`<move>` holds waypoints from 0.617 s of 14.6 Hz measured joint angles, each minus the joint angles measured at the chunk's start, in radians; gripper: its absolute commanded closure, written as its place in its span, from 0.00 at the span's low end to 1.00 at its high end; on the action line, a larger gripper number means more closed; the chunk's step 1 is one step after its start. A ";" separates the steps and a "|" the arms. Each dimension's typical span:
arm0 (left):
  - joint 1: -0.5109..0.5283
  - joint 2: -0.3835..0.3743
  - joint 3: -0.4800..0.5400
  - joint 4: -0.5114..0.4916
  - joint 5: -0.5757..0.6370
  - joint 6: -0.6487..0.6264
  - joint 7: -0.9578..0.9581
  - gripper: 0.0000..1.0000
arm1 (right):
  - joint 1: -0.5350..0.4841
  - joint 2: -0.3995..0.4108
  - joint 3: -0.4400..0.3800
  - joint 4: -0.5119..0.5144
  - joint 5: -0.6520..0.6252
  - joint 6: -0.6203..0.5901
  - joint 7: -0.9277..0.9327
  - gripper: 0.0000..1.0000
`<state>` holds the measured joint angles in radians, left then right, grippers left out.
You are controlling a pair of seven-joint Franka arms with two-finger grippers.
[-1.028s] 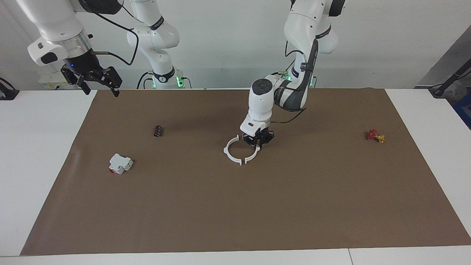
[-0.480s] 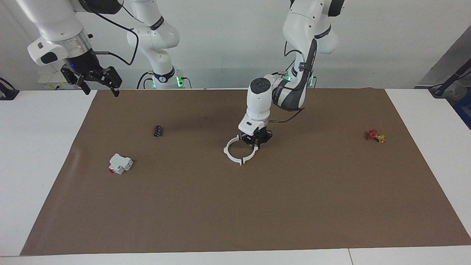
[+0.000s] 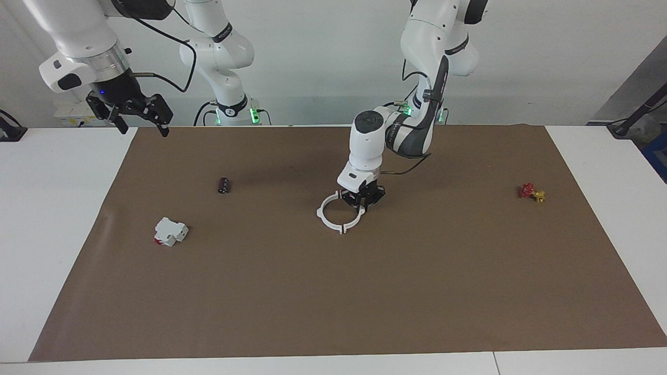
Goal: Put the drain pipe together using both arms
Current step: 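Press the held half-ring down onto the placed half with the left gripper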
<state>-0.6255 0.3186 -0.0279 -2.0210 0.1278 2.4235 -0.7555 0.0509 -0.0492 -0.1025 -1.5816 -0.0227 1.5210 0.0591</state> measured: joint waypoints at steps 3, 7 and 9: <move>0.000 0.001 0.000 0.000 0.000 0.014 0.000 1.00 | 0.000 0.000 0.000 0.000 0.000 0.000 0.000 0.00; 0.000 0.002 0.000 0.000 0.002 0.022 0.000 1.00 | 0.000 0.000 0.000 0.000 0.000 0.000 0.000 0.00; 0.000 0.003 0.001 0.000 0.003 0.024 0.000 1.00 | 0.000 0.000 0.000 0.000 0.000 0.000 0.000 0.00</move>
<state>-0.6255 0.3219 -0.0268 -2.0210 0.1309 2.4473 -0.7555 0.0509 -0.0492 -0.1025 -1.5816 -0.0227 1.5210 0.0591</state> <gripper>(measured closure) 0.797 0.000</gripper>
